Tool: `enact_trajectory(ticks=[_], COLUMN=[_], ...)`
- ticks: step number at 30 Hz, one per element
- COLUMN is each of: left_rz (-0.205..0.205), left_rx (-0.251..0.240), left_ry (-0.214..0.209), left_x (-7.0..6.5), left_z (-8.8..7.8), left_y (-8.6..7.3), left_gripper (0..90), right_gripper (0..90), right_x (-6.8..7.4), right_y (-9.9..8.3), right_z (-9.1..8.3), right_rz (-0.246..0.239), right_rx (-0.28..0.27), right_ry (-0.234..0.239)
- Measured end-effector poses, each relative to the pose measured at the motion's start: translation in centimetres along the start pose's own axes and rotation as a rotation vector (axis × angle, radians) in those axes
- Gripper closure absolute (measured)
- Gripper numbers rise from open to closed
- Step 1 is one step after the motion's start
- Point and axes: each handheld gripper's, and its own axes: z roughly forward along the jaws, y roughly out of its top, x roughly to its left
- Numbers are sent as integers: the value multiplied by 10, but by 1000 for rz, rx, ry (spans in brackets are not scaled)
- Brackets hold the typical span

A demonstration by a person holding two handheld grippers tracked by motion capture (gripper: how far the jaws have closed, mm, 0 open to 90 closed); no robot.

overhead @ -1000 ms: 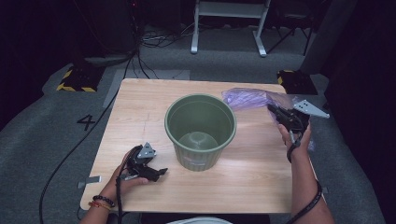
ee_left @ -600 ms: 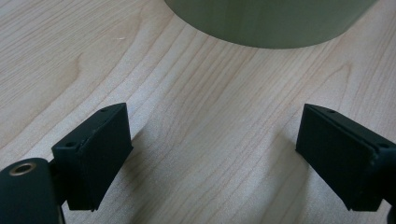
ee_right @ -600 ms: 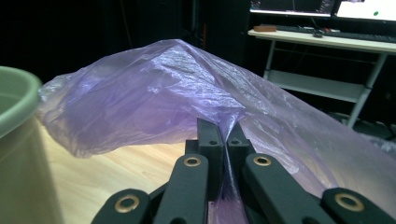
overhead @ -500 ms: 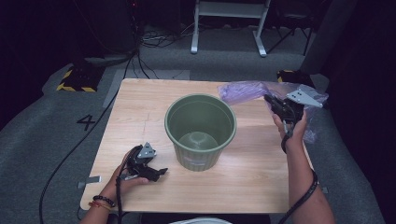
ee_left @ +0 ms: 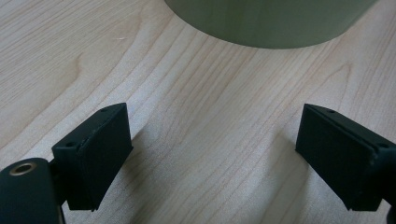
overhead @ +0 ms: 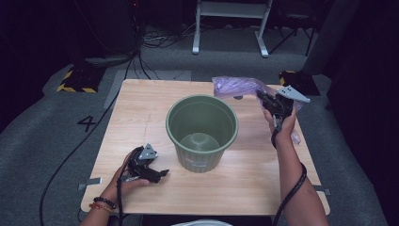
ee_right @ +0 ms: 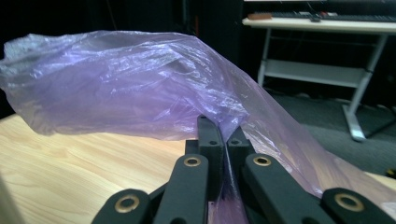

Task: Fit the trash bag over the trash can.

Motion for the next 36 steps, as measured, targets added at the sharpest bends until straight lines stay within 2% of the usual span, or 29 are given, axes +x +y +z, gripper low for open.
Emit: enact_trajectory(ticks=[18,23,27,29,31,35,36], left_rz=[2,5,9,14,2,-13,-18], left_rx=[1,8,29,5,-35,-92,-102], left_ry=[-2,-6,14,19,10,43,48], left_x=[0,0,0,0,2,5,6], left_z=[0,-1,-5,-10,-17,-35,-38], left_y=[0,0,3,4,5,10,11], left_gripper=[100,106,164,162,162,161,159], right_gripper=[900,900,900,900,900,900,900], right_x=[14,22,29,33,38,46,50], right_y=[25,25,21,18,14,11,9], right_z=[-56,-67,-71,-71,-73,-73,-72], right_rz=[-7,-61,-101,-118,-146,-197,-224], right_rx=[-148,-155,-143,-135,-125,-110,-100], right_ry=[127,144,157,170,182,200,199])
